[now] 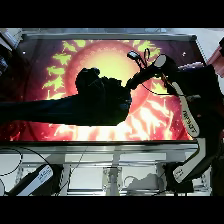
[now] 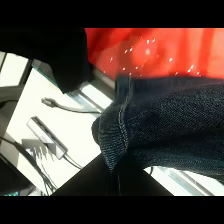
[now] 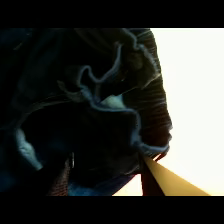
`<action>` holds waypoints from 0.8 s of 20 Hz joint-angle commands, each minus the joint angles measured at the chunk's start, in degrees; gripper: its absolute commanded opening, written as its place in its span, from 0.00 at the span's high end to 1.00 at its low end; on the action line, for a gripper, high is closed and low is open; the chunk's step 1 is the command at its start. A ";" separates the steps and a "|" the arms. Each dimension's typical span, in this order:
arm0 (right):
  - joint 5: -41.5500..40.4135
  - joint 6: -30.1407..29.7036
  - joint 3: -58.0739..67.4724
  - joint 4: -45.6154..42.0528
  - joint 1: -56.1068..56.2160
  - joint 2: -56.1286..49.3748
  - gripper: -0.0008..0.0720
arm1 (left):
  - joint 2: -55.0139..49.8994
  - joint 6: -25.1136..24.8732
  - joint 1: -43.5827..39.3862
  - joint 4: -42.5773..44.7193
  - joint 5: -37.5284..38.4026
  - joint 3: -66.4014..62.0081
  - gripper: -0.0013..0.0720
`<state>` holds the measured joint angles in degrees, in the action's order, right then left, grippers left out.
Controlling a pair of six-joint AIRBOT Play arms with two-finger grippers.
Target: Fold the clothes and pants, and hang the long-sleeved shirts on hangers.
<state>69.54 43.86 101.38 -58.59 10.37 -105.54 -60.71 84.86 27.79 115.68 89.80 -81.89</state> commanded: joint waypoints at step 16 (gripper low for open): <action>-3.21 6.60 3.39 -1.46 -0.28 -13.07 0.38 | -5.31 -1.75 0.09 -3.45 -3.48 5.07 0.93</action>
<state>66.37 45.39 104.71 -61.41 8.97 -116.42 -65.58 83.55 27.83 112.92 86.85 -76.97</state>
